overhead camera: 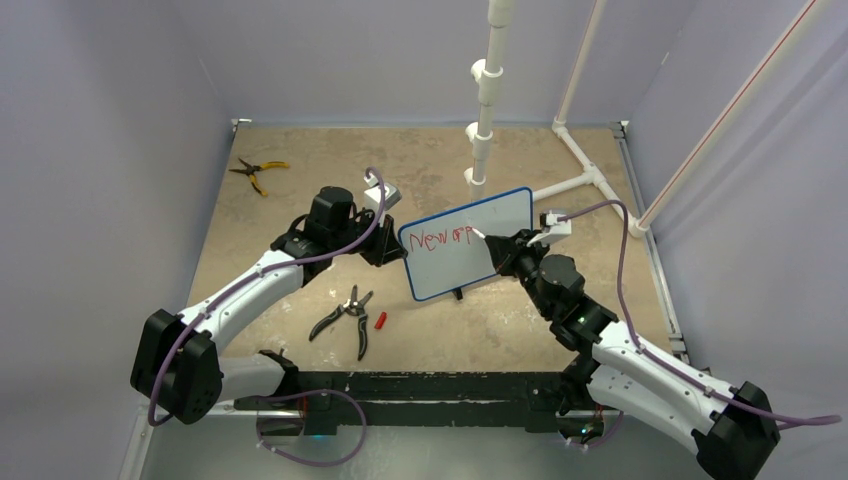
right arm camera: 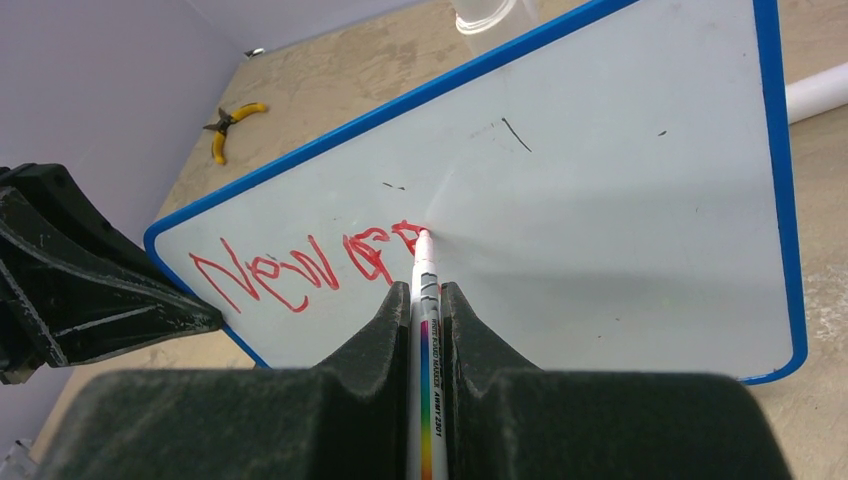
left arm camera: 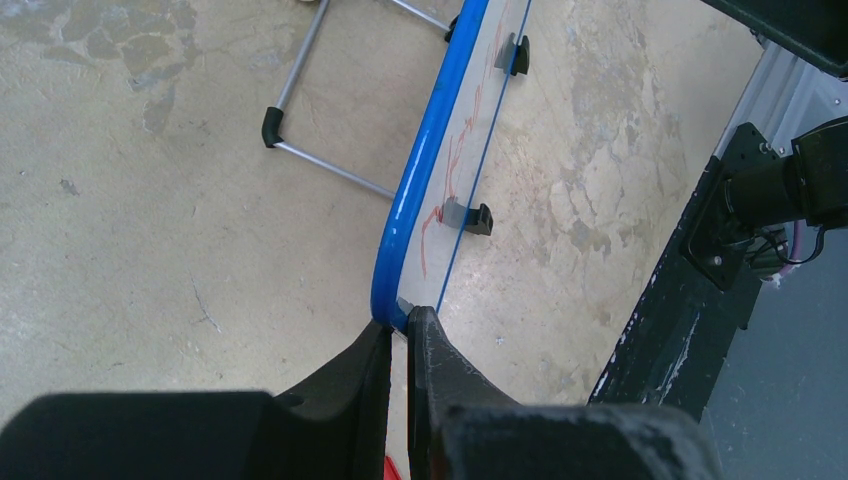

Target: Write a sentence on the whiteboard

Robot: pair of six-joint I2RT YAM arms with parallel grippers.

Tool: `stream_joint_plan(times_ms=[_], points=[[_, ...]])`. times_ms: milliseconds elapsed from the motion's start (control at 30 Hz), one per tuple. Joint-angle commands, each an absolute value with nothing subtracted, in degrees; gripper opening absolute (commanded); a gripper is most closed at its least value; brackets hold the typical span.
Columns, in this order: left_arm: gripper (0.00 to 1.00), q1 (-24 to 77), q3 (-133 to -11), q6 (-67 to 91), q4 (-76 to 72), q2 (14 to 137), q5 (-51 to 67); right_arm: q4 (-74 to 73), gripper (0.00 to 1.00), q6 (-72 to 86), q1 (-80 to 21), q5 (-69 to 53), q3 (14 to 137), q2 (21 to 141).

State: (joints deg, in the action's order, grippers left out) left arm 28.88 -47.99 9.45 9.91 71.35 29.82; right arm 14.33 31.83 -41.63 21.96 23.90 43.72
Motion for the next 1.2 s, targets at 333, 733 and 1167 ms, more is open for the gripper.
stream_joint_plan(times_ms=[333,733,1167], points=[[0.0,28.8,-47.7,9.4,8.1,70.8,30.7,17.6,0.0,29.3,-41.5,20.2,22.9,44.6],[0.0,28.8,-47.7,9.5,8.0,70.7,30.9,15.0,0.0,29.6,-41.4,20.1,23.1,41.0],[0.0,28.8,-47.7,10.1,7.4,71.3,31.8,11.8,0.0,29.2,-41.5,23.9,25.7,43.3]])
